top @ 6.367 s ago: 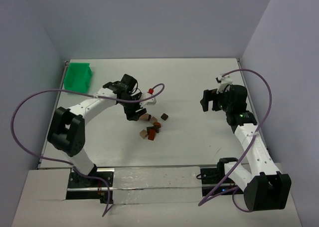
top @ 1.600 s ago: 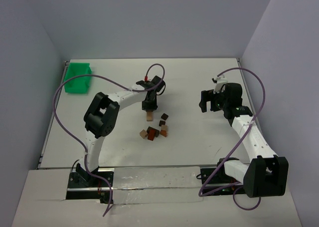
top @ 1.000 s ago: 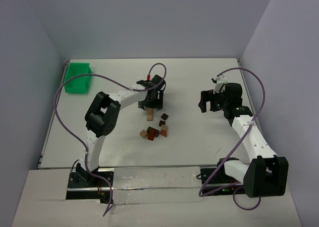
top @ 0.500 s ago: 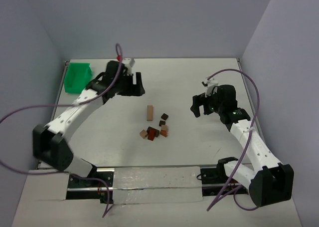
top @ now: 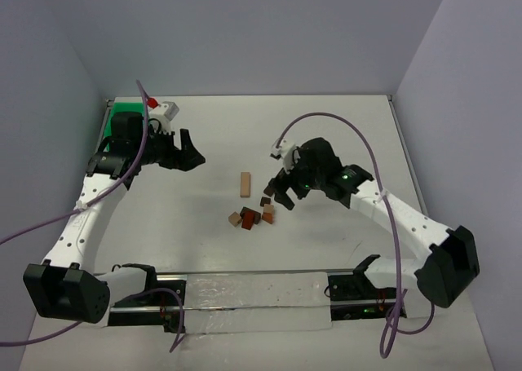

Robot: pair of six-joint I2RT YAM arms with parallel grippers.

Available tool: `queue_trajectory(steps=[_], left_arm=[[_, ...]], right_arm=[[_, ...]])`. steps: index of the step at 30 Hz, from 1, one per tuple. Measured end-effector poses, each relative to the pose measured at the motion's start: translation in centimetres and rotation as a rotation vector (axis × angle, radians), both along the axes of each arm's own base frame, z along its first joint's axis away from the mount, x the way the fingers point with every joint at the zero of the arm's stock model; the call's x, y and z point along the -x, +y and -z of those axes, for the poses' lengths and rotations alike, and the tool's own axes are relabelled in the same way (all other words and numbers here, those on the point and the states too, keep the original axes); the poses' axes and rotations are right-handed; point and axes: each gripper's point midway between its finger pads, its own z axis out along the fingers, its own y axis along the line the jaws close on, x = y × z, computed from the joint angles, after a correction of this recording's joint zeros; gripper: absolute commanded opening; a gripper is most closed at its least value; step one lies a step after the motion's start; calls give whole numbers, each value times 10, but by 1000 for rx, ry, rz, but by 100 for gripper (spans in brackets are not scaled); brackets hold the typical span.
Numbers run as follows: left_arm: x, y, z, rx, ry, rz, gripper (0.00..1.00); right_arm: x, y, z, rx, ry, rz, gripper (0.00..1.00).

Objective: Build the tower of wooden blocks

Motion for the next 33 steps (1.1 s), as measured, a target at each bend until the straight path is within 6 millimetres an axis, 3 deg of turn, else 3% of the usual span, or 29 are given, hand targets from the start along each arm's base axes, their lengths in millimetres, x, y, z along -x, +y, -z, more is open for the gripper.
queue_trajectory(steps=[4,10,21,24,33], left_arm=[[3,3,-4,45,-5,50,88],[8,1,5,63,10,83,88],[9,6,13,87,32,78,87],[3,12,13,101,43,49,86],[-16,45,19,174,100,-76,86]], right_arm=[[-2,24,22,59,81,-60,94],[-3,36,49,129,147,-81,90],[25,110,44,144,154,-230,78],[30,127,55,163,178,-237,77],[45,149,91,230,263,-224,70]])
